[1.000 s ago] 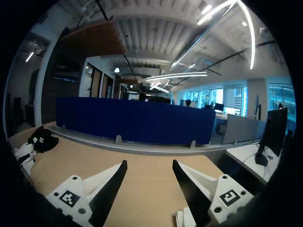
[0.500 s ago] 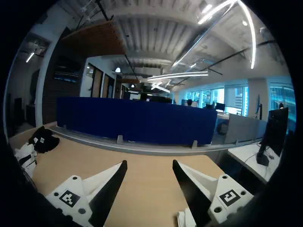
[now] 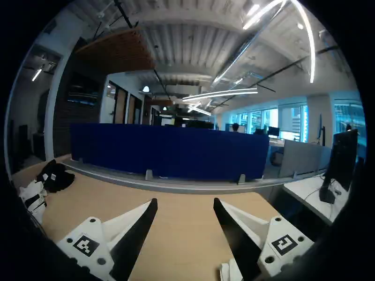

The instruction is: Fold towel

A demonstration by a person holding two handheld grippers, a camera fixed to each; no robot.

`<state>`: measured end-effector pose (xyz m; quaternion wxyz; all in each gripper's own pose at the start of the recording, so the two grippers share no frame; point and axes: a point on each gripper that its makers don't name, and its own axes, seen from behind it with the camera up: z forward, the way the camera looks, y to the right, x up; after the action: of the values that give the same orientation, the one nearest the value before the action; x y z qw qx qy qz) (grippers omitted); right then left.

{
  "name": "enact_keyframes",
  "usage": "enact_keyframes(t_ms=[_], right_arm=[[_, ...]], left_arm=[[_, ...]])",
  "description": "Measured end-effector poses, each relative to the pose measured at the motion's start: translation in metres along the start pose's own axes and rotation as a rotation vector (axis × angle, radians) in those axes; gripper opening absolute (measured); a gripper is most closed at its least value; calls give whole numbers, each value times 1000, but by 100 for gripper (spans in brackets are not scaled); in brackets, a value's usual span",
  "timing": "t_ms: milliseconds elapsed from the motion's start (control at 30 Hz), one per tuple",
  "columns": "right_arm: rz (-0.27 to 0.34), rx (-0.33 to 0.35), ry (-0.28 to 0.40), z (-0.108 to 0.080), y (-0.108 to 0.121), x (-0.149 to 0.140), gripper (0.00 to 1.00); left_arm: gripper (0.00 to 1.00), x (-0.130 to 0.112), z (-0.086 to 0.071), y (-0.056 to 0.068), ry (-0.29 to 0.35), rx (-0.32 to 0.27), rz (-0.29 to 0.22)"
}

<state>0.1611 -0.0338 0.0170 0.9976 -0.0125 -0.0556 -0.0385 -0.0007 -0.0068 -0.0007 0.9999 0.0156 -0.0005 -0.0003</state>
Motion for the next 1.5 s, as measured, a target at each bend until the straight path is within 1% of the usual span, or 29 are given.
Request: enact_keyframes(t_ms=[233, 500, 900, 1067, 1300, 1500], right_arm=[[15, 4, 16, -4, 5, 1, 93], [36, 13, 46, -7, 14, 10, 93], [58, 31, 83, -11, 31, 22, 93], [60, 24, 103, -14, 42, 23, 94], [74, 19, 120, -17, 54, 10, 95], [80, 20, 115, -17, 56, -18, 95]], left_arm=[[89, 1, -1, 1, 1, 0, 0], [89, 1, 0, 1, 1, 0, 0], [89, 2, 0, 0, 1, 1, 1], [89, 1, -1, 0, 1, 0, 0], [89, 1, -1, 0, 1, 0, 0], [89, 2, 0, 1, 1, 0, 0]])
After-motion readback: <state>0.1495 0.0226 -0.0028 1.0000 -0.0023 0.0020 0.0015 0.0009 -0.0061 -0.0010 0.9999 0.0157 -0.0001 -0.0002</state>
